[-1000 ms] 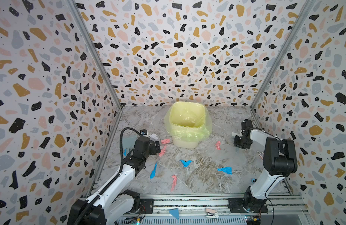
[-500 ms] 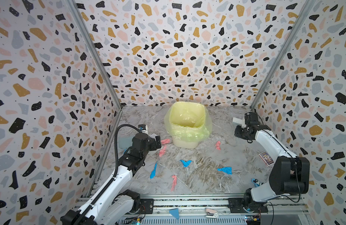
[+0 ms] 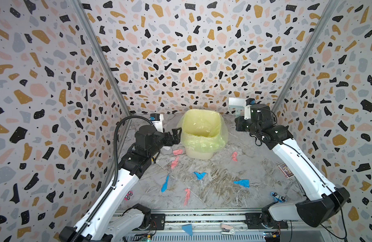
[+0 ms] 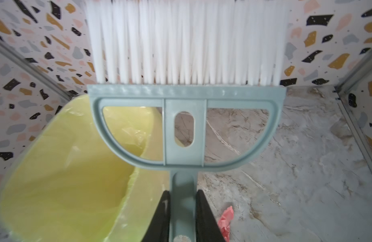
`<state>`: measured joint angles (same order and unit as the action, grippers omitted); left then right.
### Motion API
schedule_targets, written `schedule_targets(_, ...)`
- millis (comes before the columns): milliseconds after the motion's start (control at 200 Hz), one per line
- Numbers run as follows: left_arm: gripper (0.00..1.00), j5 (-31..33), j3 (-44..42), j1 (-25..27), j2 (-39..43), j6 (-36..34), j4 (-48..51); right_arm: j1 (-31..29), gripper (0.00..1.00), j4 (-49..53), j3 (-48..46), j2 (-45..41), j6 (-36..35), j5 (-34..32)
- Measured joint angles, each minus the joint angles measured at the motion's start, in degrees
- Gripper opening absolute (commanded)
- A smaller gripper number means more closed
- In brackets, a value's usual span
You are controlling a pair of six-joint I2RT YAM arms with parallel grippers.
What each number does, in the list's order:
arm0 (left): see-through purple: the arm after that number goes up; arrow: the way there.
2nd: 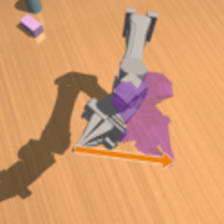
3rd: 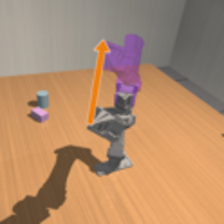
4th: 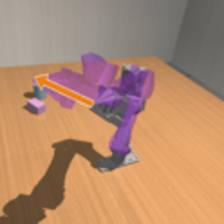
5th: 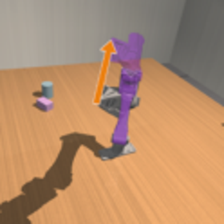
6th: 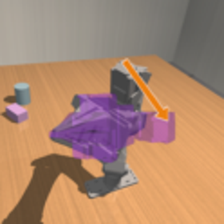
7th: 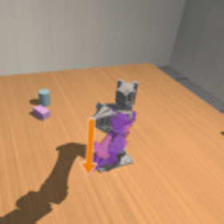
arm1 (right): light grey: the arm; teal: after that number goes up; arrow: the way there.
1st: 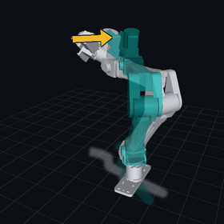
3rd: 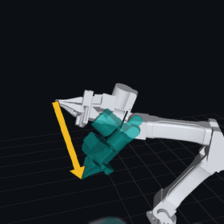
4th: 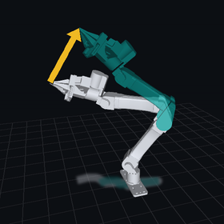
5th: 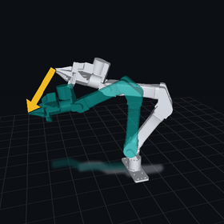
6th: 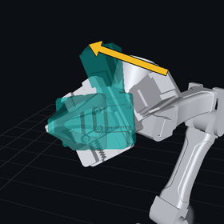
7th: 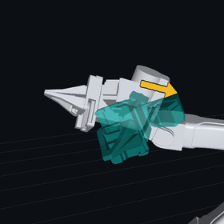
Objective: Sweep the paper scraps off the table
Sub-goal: 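Lift the brush with the right gripper toward the left gripper above the bin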
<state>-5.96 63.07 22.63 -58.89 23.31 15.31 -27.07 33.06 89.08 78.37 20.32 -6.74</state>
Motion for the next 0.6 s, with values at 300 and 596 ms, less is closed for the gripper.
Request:
schedule_targets(300, 0.98, -16.37, 10.01, 0.15, -7.43, 3.32, -5.14, -13.44, 0.0, 2.8, 14.47, 6.19, -3.37, -3.45)
schedule_targets(596, 0.86, -24.61, 10.99, 0.15, -9.84, 8.04, -10.32, -21.14, 0.0, 3.85, 15.69, 10.16, -6.32, -4.07)
